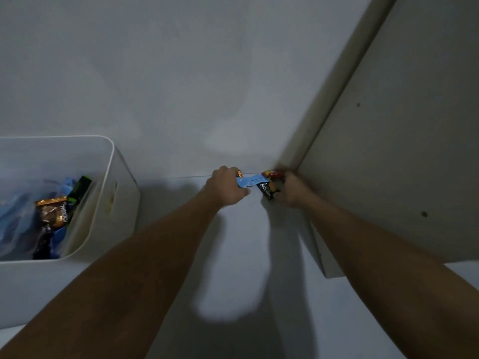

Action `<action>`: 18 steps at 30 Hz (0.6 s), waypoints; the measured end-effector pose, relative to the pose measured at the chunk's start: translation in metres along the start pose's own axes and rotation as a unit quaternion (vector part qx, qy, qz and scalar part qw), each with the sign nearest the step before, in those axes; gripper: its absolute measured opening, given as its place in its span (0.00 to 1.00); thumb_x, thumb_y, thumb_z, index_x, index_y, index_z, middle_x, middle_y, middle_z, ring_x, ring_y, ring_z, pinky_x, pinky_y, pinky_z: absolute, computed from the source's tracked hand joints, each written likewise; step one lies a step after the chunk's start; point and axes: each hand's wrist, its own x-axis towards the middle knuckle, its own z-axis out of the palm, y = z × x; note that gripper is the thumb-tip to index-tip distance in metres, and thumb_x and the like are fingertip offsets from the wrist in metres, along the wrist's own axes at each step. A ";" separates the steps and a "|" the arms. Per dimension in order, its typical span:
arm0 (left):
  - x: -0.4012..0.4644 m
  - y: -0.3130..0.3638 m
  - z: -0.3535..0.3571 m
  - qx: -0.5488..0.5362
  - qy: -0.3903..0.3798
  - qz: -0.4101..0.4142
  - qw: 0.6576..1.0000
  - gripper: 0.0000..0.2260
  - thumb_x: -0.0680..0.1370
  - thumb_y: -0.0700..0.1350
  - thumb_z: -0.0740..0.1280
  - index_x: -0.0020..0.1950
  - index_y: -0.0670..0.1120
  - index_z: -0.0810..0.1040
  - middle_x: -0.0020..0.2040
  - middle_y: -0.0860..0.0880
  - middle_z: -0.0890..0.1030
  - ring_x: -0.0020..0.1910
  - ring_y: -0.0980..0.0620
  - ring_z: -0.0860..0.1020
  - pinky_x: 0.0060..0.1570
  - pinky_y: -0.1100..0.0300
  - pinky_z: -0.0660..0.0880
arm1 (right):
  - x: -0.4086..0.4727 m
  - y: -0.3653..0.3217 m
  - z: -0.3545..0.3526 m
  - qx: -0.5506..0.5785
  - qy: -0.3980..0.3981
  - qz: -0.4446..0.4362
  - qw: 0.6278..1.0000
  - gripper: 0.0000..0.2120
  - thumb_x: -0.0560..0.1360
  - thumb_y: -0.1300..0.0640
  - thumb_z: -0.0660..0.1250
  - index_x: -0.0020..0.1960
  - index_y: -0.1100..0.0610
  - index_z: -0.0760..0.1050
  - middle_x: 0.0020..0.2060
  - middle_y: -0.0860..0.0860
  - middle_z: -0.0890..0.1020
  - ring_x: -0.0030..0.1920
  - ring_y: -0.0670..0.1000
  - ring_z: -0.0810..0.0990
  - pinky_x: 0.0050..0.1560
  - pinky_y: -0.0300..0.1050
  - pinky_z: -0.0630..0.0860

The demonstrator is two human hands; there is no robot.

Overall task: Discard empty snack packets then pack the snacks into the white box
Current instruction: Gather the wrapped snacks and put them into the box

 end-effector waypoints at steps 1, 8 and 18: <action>0.005 -0.002 0.005 0.016 0.006 -0.001 1.000 0.20 0.69 0.55 0.72 0.54 0.45 0.76 0.53 0.42 0.76 0.53 0.41 0.75 0.50 0.51 0.74 | 0.007 0.002 0.005 0.000 -0.002 0.006 1.000 0.35 0.67 0.52 0.75 0.70 0.56 0.65 0.67 0.60 0.71 0.65 0.61 0.72 0.65 0.53 0.70; 0.030 -0.017 0.042 0.124 0.006 0.007 0.992 0.32 0.73 0.59 0.66 0.74 0.53 0.60 0.69 0.43 0.65 0.69 0.42 0.62 0.64 0.45 0.64 | 0.028 0.013 0.036 -0.028 0.035 -0.014 0.999 0.40 0.62 0.38 0.68 0.71 0.43 0.58 0.71 0.59 0.61 0.68 0.66 0.65 0.66 0.60 0.68; 0.023 -0.031 0.068 0.122 0.073 0.026 0.989 0.16 0.73 0.54 0.68 0.57 0.49 0.76 0.56 0.44 0.72 0.58 0.41 0.69 0.54 0.49 0.70 | 0.026 0.014 0.045 -0.064 0.054 -0.076 0.994 0.32 0.57 0.43 0.71 0.60 0.39 0.67 0.57 0.54 0.74 0.58 0.62 0.74 0.56 0.54 0.75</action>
